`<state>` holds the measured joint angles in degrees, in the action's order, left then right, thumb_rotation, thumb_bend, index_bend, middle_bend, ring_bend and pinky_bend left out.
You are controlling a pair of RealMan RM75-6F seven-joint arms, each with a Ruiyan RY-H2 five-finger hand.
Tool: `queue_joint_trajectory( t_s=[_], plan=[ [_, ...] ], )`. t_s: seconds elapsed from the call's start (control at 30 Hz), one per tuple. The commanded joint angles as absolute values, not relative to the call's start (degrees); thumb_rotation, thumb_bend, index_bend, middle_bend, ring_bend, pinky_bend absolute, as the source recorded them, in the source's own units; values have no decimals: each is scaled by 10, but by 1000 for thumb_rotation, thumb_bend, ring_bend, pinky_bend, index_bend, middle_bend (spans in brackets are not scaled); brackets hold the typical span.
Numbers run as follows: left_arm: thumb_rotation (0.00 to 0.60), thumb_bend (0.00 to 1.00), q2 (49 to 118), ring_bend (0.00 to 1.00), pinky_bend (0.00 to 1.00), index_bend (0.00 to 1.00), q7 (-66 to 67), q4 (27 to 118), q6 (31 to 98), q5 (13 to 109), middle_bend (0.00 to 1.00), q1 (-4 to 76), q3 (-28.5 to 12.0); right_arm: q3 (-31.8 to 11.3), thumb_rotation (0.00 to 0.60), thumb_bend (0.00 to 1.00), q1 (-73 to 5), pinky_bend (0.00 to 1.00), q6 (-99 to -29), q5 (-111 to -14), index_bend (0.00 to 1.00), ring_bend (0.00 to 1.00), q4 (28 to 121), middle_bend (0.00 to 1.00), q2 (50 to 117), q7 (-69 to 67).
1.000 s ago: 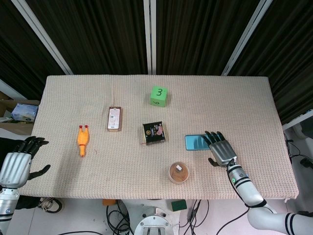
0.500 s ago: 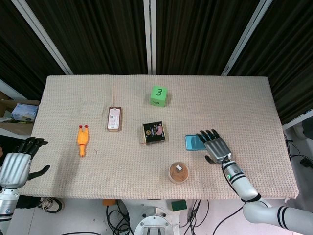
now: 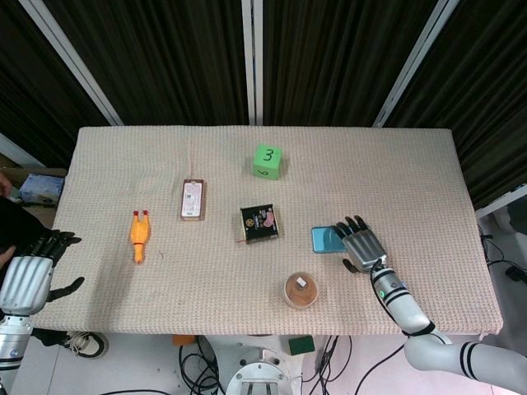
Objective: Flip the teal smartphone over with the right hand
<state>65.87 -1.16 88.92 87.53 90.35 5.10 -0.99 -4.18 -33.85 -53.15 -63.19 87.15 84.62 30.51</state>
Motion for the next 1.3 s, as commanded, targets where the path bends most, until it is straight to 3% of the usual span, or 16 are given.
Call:
queue_joint_trajectory(
  t_s=[0.03, 0.5, 0.93, 1.07, 1.3],
  plan=[
    [600, 121, 658, 162, 336, 276, -12, 889, 875, 903, 239, 51, -10, -39, 600, 354, -337, 0, -539, -638, 177, 0, 871, 162, 848, 304],
    [600, 121, 657, 162, 337, 282, -18, 884, 871, 899, 239, 51, -9, -31, 600, 356, -345, 0, -533, -633, 207, 0, 856, 185, 859, 302],
    [600, 121, 658, 162, 338, 282, -25, 877, 864, 891, 239, 53, -10, -33, 600, 372, -356, 16, -523, -630, 310, 67, 828, 259, 878, 294],
    [600, 120, 658, 162, 338, 282, -26, 875, 863, 890, 239, 52, -10, -34, 600, 388, -357, 41, -526, -633, 361, 103, 818, 296, 886, 289],
    [600, 120, 659, 162, 339, 283, -30, 871, 861, 887, 239, 52, -10, -45, 600, 495, -354, 177, -546, -644, 572, 251, 791, 441, 910, 267]
  ],
)
